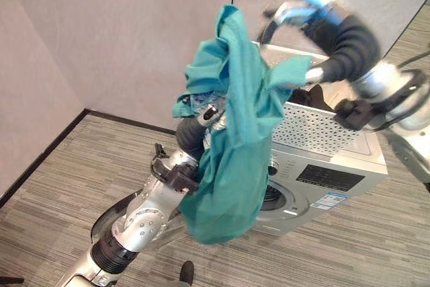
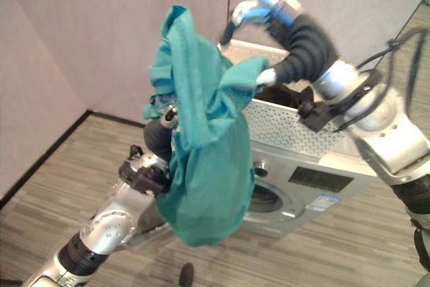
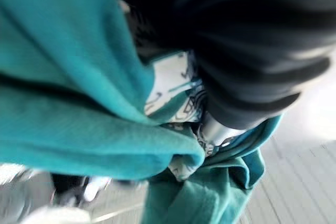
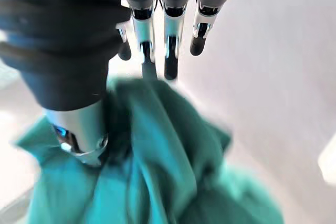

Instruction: Grab the laundry basket,head to the washer,open it,put in the laundry and shut it.

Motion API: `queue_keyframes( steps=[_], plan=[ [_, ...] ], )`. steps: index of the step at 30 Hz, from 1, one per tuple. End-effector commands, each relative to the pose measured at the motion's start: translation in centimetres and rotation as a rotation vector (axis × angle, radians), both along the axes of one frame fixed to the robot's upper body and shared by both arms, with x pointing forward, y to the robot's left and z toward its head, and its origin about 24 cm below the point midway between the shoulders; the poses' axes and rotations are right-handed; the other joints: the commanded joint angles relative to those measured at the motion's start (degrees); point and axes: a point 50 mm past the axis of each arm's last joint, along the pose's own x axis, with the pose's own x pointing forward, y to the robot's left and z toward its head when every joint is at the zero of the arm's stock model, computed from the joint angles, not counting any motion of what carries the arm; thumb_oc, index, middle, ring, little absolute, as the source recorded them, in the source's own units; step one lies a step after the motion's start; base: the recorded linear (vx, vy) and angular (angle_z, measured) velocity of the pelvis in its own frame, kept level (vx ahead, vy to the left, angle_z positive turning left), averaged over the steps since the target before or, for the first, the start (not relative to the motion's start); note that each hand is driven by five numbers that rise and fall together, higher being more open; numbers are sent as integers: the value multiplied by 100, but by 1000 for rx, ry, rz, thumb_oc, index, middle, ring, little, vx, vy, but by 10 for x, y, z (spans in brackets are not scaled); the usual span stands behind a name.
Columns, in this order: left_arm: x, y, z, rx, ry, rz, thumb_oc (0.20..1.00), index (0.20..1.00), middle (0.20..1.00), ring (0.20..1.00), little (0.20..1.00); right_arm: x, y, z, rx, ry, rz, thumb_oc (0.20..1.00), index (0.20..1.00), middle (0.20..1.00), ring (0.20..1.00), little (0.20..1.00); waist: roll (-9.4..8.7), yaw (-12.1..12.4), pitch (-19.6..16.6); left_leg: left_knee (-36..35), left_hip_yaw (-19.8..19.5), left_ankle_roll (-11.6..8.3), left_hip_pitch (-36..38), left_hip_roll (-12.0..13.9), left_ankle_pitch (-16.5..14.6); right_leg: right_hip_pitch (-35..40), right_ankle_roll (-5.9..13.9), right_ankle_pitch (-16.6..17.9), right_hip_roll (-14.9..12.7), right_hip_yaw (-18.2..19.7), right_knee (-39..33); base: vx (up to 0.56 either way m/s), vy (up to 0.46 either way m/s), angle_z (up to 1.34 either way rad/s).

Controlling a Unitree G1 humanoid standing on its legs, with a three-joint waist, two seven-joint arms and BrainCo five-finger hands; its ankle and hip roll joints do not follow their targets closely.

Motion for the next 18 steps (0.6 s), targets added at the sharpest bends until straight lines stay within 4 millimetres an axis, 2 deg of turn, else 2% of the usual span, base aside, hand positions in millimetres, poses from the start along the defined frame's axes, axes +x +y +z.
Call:
queue_keyframes(
  steps=[1, 4, 5, 6, 10, 12, 13, 14, 16, 17, 18],
  plan=[
    [-6, 16, 11, -59, -102, 77, 200, 200, 200, 200, 200, -11, -17, 8, 74, -74, -35, 1000, 1000, 1000, 1000, 1000, 25, 24, -612, 7, 9, -229, -225, 331, -104, -235, 234, 484, -155, 234, -14, 4, -6, -4],
    [-4, 29, 15, -108, -123, 149, 200, 200, 200, 200, 200, -21, -45, 14, 202, -151, -114, 1000, 1000, 1000, 1000, 1000, 65, -61, -617, 7, 31, -239, -240, 351, -122, -274, 233, 478, -142, 282, -14, 8, -7, -3],
    [-4, 37, 15, -128, -124, 186, 200, 200, 200, 200, 200, -27, -61, 16, 261, -194, -178, 1000, 1000, 1000, 1000, 1000, 69, -86, -622, 7, 54, -244, -233, 361, -135, -295, 229, 479, -135, 313, -14, 12, -8, -10],
    [-4, 36, 14, -126, -123, 183, 200, 200, 200, 200, 200, -28, -62, 16, 263, -194, -181, 1000, 1000, 1000, 1000, 1000, 58, -72, -625, 7, 54, -245, -233, 362, -137, -295, 229, 479, -133, 313, -14, 15, -15, -14],
    [-7, 52, 9, -154, -107, 241, 200, 200, 200, 200, 200, -43, -96, 14, 395, -259, -292, 1000, 1000, 1000, 1000, 1000, 100, -164, -634, 7, 91, -251, -229, 405, -146, -320, 215, 476, -111, 393, -14, 12, -25, -8],
    [-10, 63, 3, -156, -90, 276, 200, 200, 200, 200, 200, -55, -120, 11, 463, -296, -383, 1000, 1000, 1000, 1000, 1000, 135, -237, -640, 7, 109, -256, -216, 437, -151, -332, 203, 464, -88, 448, -14, 14, -54, -8],
    [-14, 68, -1, -155, -77, 276, 200, 200, 200, 200, 200, -63, -138, 3, 529, -300, -437, 1000, 1000, 1000, 1000, 1000, 145, -258, -658, 7, 129, -266, -198, 462, -146, -326, 188, 458, -61, 476, -14, 16, -50, -6],
    [-14, 68, -2, -154, -75, 272, 200, 200, 200, 200, 200, -64, -139, 3, 530, -299, -438, 1000, 1000, 1000, 1000, 1000, 135, -243, -666, 7, 129, -268, -195, 465, -147, -323, 186, 458, -59, 477, -14, 7, -56, -5],
    [-19, 78, -11, -149, -39, 291, 200, 200, 200, 200, 200, -70, -165, -13, 618, -276, -537, 1000, 1000, 1000, 1000, 1000, 178, -291, -633, 7, 147, -263, -204, 509, -62, -332, 151, 494, -7, 504, -14, -25, -61, -8],
    [-19, 78, -12, -147, -35, 286, 200, 200, 200, 200, 200, -71, -166, -14, 619, -273, -540, 1000, 1000, 1000, 1000, 1000, 158, -275, -655, 7, 138, -279, -173, 510, -124, -301, 151, 448, -7, 510, -14, -8, -78, -7],
    [-22, 81, -16, -134, -21, 288, 200, 200, 200, 200, 200, -74, -176, -17, 643, -275, -593, 1000, 1000, 1000, 1000, 1000, 157, -287, -642, 7, 138, -282, -153, 530, -112, -275, 121, 434, 27, 519, -8, 27, -66, -8]
  ],
)
